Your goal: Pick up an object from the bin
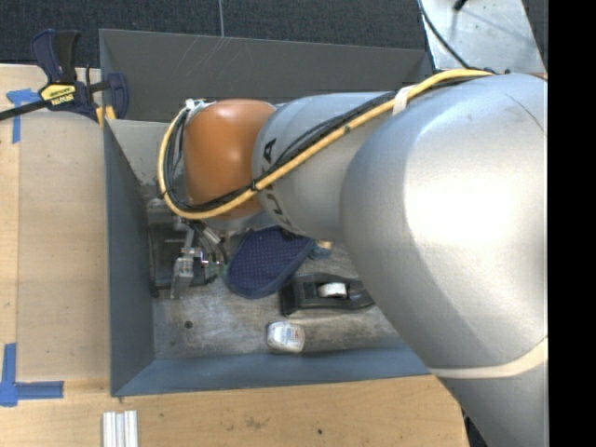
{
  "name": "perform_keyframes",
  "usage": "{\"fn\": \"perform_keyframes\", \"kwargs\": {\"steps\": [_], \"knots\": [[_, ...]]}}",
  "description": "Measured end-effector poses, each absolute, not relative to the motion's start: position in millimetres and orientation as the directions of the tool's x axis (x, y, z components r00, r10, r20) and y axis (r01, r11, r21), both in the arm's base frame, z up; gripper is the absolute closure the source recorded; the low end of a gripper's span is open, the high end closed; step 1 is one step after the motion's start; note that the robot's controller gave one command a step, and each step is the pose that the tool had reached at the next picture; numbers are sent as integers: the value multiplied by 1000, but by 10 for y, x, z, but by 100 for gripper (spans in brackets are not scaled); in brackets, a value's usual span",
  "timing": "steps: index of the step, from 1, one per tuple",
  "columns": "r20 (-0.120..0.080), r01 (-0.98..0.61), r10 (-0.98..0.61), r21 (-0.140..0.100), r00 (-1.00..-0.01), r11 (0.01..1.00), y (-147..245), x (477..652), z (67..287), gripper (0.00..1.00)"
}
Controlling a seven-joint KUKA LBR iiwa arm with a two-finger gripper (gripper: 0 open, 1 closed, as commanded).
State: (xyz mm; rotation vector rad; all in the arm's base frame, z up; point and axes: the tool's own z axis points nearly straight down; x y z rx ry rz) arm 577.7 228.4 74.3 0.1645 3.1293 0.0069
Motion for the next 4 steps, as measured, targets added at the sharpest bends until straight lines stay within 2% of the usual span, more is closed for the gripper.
{"fn": "perform_keyframes", "kwargs": {"steps": [2,3,4], "knots": [[-10,108,108,6,-994,994,2276,5812,757,0],[-18,110,110,9,-994,994,2274,5844,794,100],[-9,112,112,5,-994,994,2271,5875,1506,100]]}}
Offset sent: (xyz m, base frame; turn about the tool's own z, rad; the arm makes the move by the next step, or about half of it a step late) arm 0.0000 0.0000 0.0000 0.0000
